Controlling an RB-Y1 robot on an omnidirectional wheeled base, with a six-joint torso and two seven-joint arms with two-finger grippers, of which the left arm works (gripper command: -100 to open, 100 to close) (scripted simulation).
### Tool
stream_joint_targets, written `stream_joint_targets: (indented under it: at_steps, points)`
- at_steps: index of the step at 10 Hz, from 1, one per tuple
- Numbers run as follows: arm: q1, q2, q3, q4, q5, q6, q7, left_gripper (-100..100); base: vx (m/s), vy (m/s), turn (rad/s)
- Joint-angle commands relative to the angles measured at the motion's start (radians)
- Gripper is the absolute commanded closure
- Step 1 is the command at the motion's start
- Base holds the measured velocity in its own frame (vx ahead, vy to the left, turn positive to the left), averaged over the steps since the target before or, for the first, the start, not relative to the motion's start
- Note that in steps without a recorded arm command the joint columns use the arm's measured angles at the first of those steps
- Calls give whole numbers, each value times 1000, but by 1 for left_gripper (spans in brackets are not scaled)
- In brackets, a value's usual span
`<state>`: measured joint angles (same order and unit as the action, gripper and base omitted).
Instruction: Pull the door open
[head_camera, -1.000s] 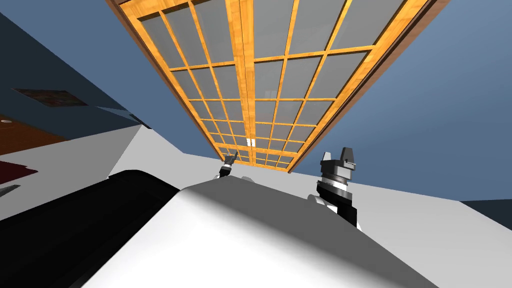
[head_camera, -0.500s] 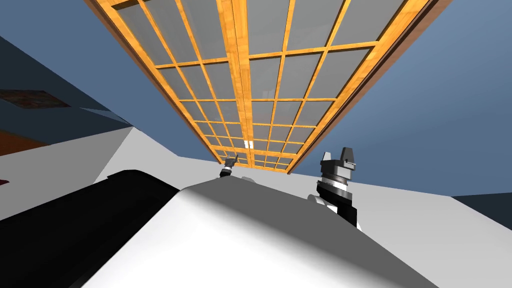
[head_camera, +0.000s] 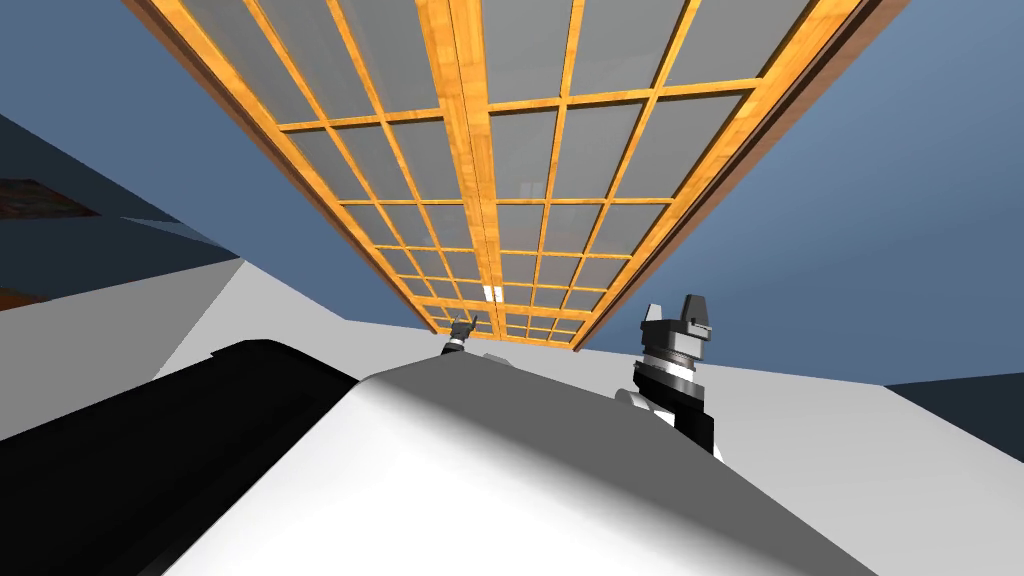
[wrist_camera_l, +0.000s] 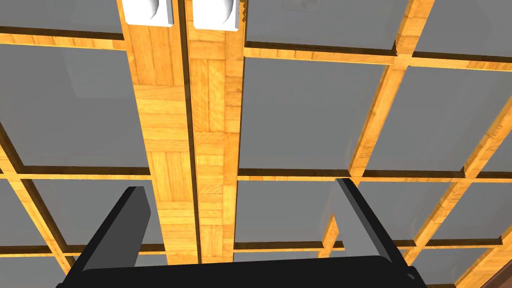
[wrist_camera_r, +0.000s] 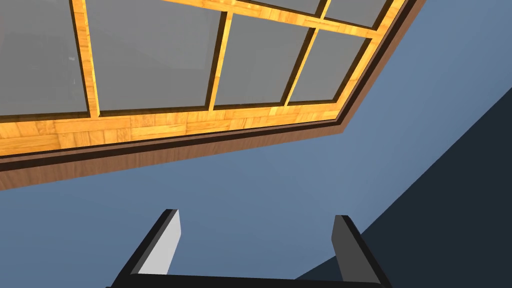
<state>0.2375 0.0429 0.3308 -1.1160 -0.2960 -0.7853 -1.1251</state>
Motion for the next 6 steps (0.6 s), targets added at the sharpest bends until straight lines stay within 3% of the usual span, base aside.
stream_joint_targets:
  at_steps: [1, 6]
  points:
    - [-7, -4, 7, 33, -8, -8, -31, -100, 150, 6, -69]
    - [-28, -19, 28, 129, -26, -37, -104, -100, 110, 25, -54]
